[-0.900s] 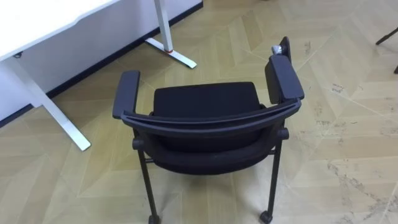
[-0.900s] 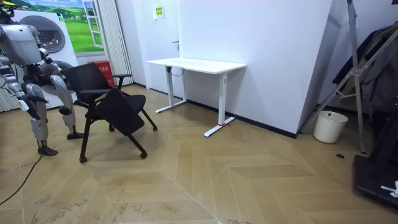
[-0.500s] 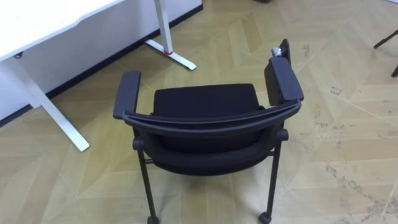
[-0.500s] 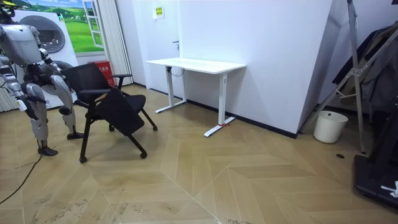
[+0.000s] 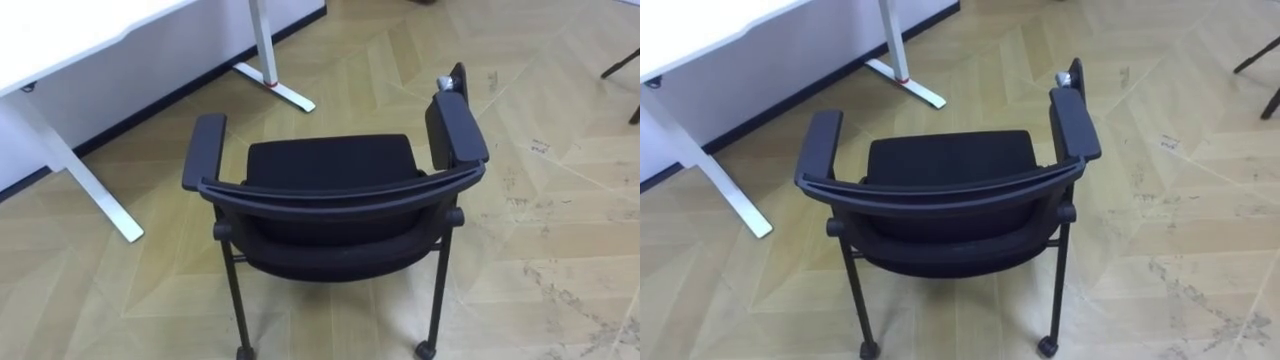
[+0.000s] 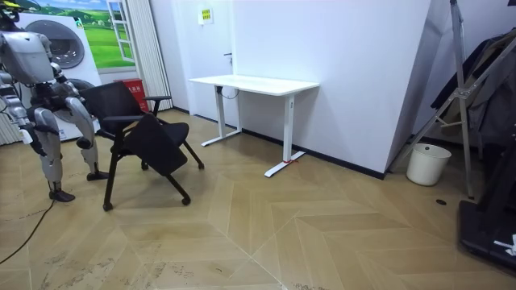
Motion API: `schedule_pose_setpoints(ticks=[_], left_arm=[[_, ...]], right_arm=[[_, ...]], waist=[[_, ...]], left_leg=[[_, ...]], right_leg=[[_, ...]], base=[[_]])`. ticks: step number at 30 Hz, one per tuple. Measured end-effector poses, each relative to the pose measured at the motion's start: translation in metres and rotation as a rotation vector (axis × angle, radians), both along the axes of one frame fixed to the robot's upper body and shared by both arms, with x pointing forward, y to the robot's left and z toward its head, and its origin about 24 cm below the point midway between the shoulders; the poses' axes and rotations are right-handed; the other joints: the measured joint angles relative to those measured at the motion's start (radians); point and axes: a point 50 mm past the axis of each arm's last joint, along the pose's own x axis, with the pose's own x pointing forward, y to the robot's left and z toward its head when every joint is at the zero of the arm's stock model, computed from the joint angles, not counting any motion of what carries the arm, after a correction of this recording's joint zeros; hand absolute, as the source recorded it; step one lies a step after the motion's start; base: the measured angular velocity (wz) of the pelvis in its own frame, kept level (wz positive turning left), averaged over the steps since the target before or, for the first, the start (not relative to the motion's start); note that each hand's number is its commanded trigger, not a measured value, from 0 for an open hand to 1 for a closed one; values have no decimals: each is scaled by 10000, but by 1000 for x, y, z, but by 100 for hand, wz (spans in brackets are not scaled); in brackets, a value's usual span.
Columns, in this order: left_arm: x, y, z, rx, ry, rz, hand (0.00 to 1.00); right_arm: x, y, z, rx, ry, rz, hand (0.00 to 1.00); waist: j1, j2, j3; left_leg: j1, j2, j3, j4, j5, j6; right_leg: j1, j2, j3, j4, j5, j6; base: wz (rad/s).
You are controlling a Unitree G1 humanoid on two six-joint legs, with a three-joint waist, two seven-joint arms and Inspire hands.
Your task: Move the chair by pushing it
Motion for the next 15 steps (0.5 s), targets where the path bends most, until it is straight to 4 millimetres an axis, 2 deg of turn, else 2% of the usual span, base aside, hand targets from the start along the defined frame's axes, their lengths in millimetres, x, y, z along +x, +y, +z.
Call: schedule_pose_setpoints(ticks=[5, 6, 7, 12, 13, 14, 15], left_arm=[[5, 12, 5, 1200, -4, 505, 0], [8, 15, 7, 1501, -97, 698, 0], [13, 18, 9, 1787, -188, 725, 0], [37, 33, 20, 2996, -916, 527, 0], [45, 35, 24, 3339, -1218, 434, 0], [53, 37, 28, 3657, -1464, 231, 0], [57, 37, 30, 3788, -1603, 154, 0]], right_arm=[[3, -3, 1, -150, 55, 121, 0], [4, -4, 1, -211, 42, 175, 0], [4, -6, 1, -289, 93, 338, 0], [5, -11, 3, -517, 65, 441, 0], [5, -12, 3, -577, 86, 420, 0], [5, -13, 3, -626, 91, 390, 0], [5, -14, 3, -650, 88, 395, 0]], waist=[[-11, 70, -22], [-13, 136, -19], [-9, 165, 5], [-37, 344, 20], [-39, 400, 1], [-39, 428, -57], [-43, 437, -51]], left_leg=[[9, -5, -77, 28, 1, 1], [6, -5, -89, 53, 0, 1], [4, -6, -112, 61, -2, 2], [6, -9, -153, 167, -65, 33], [6, -9, -153, 168, -65, 33], [10, -10, -157, 164, -64, 33], [12, -11, -158, 162, -64, 34]], right_leg=[[70, 6, -93, 6, 3, -2], [77, 7, -93, 4, 3, -1], [84, 8, -89, -2, 2, -1], [153, 6, -113, 0, -2, 6], [151, 6, -111, -1, -4, 10], [159, 7, -112, 6, -4, 11], [164, 7, -105, 9, -4, 11]], base=[[5], [0], [0], [0], [0], [0], [0]])
